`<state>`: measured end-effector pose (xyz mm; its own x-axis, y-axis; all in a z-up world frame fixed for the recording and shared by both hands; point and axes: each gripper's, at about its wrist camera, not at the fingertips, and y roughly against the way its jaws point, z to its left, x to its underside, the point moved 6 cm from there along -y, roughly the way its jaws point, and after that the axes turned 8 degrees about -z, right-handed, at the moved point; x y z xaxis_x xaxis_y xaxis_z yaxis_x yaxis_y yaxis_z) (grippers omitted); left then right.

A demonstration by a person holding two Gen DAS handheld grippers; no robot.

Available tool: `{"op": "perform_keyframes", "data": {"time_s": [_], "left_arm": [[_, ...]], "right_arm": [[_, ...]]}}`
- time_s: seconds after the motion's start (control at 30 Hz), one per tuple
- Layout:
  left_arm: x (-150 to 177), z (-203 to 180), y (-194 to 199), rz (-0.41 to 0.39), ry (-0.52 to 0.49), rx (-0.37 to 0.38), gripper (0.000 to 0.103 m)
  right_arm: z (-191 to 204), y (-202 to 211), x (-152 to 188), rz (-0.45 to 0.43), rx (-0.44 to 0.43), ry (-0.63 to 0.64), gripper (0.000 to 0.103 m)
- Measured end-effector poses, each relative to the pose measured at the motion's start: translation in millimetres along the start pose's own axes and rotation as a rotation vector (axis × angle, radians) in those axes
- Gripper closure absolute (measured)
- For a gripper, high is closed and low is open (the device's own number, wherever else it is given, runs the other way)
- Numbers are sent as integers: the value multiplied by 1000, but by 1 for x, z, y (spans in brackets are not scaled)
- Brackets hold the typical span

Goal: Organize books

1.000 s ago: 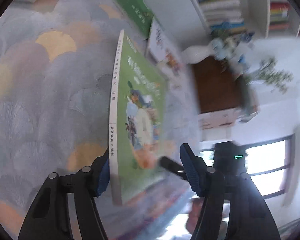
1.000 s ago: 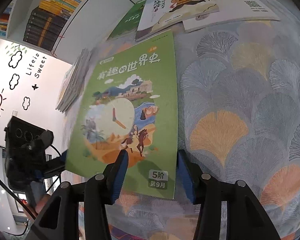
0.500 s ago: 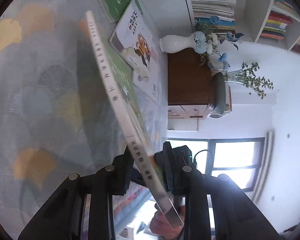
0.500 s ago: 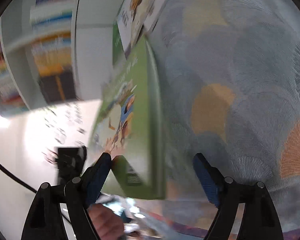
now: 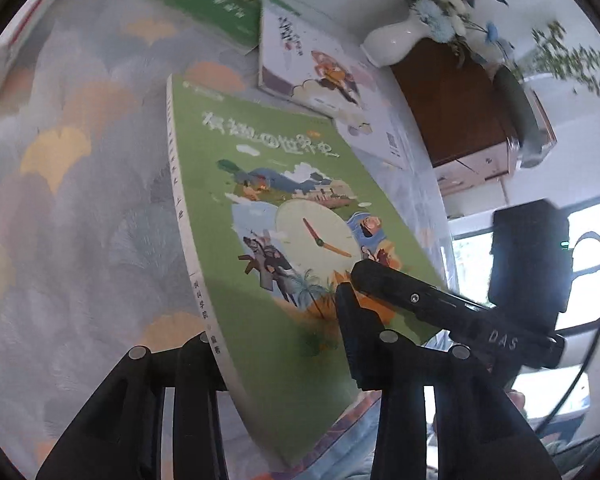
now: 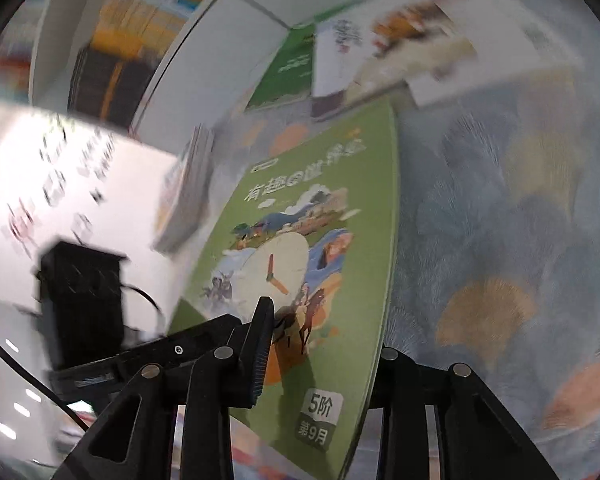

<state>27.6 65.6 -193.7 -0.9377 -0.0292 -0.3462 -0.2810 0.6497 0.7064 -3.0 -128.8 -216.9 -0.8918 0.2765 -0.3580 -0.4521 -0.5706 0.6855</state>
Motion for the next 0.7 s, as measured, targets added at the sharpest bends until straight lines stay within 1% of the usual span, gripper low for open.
{"op": "perform_keyframes", "data": {"time_s": [0.03, 0.07, 0.13, 0.17, 0.23, 0.3, 0.37, 0.53, 0.63, 0.7], "left_arm": [[-1, -2, 4, -12, -16, -4, 66], [-3, -4, 8, -24, -34, -11, 65], [-8, -9, 21, -55, -87, -31, 64], [-11, -11, 29, -66, -98, -31, 64], [-16, -10, 41, -78, -89, -16, 64], [-20, -10, 54, -99, -92, -17, 64], [-26, -11, 72, -141, -104, -23, 64], [-50, 2, 128, -257, -114, -42, 64], [-68, 23, 159, -328, -102, -72, 64], [-82, 46, 178, -367, -82, -88, 64]], "right_arm": [[9, 2, 0, -6, 38, 62, 72], [16, 4, -1, -12, 56, 96, 72], [31, 11, 0, -35, 99, 205, 72], [39, 13, -1, -42, 110, 232, 72], [51, 18, -4, -62, 117, 285, 72], [63, 21, -4, -77, 105, 303, 72], [76, 22, -4, -90, 99, 327, 72], [133, 22, -9, -149, 51, 406, 72], [173, 11, -22, -169, 2, 456, 72], [196, -2, -31, -174, -30, 487, 72]]}}
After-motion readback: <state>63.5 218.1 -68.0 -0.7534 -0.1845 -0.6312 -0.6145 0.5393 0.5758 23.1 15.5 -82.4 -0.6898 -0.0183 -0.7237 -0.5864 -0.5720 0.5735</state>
